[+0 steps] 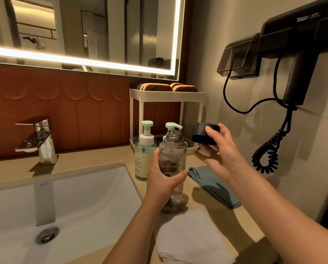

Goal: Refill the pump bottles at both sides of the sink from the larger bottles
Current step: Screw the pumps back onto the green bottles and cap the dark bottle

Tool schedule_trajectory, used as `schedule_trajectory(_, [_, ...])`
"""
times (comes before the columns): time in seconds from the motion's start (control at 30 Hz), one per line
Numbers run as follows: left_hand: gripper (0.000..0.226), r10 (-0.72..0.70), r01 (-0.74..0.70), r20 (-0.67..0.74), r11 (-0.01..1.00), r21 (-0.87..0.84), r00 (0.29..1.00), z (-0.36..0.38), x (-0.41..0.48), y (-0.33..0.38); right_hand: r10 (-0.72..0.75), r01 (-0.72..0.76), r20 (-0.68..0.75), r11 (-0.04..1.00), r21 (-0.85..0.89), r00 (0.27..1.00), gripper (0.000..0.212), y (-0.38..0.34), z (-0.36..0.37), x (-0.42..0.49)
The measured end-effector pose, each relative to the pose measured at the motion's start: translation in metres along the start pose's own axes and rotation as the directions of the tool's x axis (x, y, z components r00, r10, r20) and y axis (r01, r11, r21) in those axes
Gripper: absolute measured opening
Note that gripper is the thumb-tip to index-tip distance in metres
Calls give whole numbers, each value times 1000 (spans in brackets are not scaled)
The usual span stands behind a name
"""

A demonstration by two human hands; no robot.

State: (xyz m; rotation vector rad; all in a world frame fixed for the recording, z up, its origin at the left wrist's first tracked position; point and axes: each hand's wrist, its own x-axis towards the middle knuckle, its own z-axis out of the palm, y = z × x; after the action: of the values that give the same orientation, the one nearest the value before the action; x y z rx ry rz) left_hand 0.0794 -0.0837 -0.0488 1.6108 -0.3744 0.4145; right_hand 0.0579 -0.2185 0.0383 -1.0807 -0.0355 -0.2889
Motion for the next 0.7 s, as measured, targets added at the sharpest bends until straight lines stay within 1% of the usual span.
schedule_trajectory(0.03, [81,3,-3,3,1000,-4,1000,0,0,0,-17,17,1,1000,6,1000,50,-1,4,1])
schedule_trajectory(0.1, [83,7,-7,8,1000,-7,1000,0,-1,-2,-37,37,1,999,0,999,34,-4,9,4])
schedule_trajectory(0.17, [85,14,-14,6,1000,-6,1000,0,-1,-3,-51,51,15,997,-58,999,17,-6,15,5])
schedule_trajectory(0.23, [83,15,-15,3,1000,-1,1000,-1,-2,-1,-81,91,74,984,-150,994,10,-6,20,6])
schedule_trajectory(0.27, [83,13,-13,4,1000,-1,1000,-1,-2,-1,-101,122,112,972,-203,989,12,-5,22,6])
schedule_trajectory(0.33, [84,17,-17,3,1000,-14,1000,-1,-1,-2,-130,175,159,935,-310,979,23,-4,24,6])
schedule_trajectory(0.4, [87,19,-19,2,999,-26,1000,0,0,-4,-137,202,179,884,-421,974,38,-6,25,7])
schedule_trajectory(0.47, [88,11,-11,7,999,-34,1000,0,0,-4,-133,218,197,829,-516,971,46,-9,27,8])
schedule_trajectory(0.6, [89,9,-8,12,999,-52,1000,0,0,-5,-88,227,253,770,-596,963,50,-16,32,10])
schedule_trajectory(0.7, [92,-4,5,18,998,-64,1000,0,0,-5,-37,248,310,692,-678,950,52,-20,36,8])
